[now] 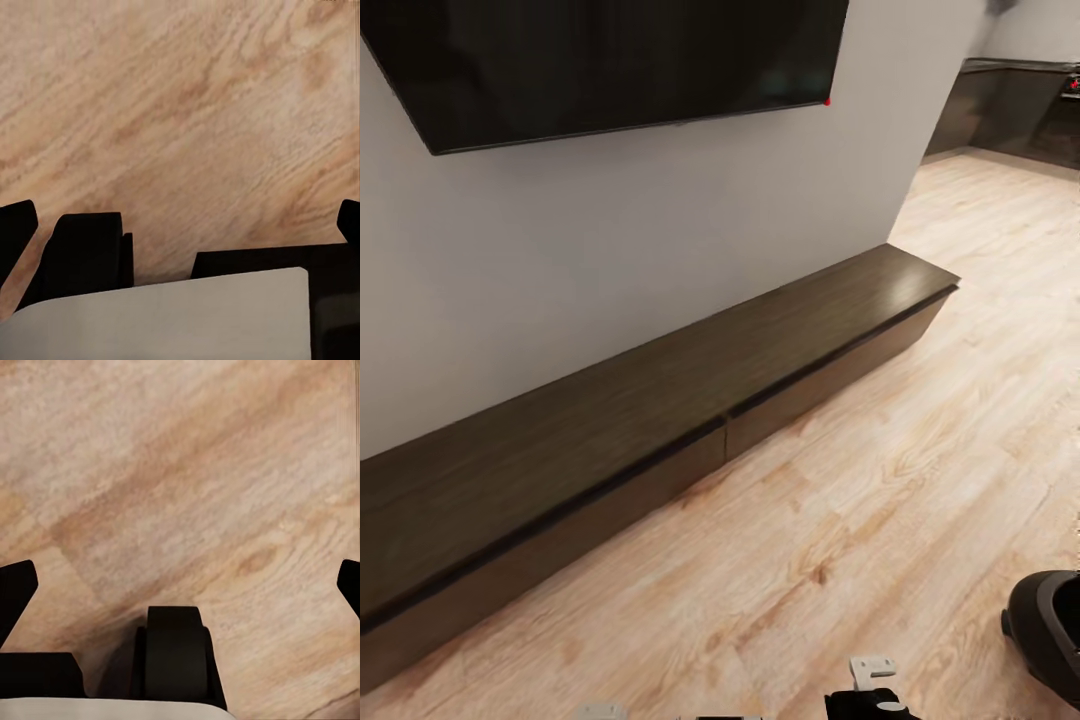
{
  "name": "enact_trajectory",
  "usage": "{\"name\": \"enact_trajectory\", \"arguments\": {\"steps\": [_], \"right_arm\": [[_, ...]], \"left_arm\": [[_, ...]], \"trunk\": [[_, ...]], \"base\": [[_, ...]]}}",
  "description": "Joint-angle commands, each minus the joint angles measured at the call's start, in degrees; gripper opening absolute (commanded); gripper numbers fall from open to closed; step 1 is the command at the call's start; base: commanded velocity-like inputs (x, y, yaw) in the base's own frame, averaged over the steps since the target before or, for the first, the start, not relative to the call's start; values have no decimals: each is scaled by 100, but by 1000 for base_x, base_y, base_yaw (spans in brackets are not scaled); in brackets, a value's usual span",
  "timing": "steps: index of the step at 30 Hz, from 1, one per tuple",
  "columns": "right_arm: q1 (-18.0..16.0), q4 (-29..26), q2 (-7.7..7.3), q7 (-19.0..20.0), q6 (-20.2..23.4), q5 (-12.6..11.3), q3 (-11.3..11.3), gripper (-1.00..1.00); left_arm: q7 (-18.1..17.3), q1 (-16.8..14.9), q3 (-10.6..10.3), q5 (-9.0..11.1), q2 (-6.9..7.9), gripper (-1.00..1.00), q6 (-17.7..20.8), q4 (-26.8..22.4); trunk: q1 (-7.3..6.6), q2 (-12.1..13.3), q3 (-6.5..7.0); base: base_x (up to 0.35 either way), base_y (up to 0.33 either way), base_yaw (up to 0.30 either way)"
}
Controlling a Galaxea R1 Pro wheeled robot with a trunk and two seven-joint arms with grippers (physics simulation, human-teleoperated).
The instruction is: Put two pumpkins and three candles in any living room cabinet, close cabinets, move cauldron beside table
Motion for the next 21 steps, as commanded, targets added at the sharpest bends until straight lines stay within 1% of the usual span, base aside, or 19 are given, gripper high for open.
{"name": "enact_trajectory", "arguments": {"steps": [1,10,15,21], "right_arm": [[0,2,1,0,-1,0,0,100],[0,6,1,0,-1,0,1,100],[0,6,1,0,-1,0,1,100],[0,9,1,0,-44,0,1,100]], "left_arm": [[0,0,-1,0,0,100,0,0],[0,0,0,0,0,100,0,0],[0,0,4,0,0,100,0,0],[0,0,0,0,0,100,0,0]], "trunk": [[0,0,6],[0,0,65],[0,0,99],[0,0,140]], "base": [[0,0,-194],[12,0,-209],[96,4,-214],[119,62,-214]]}}
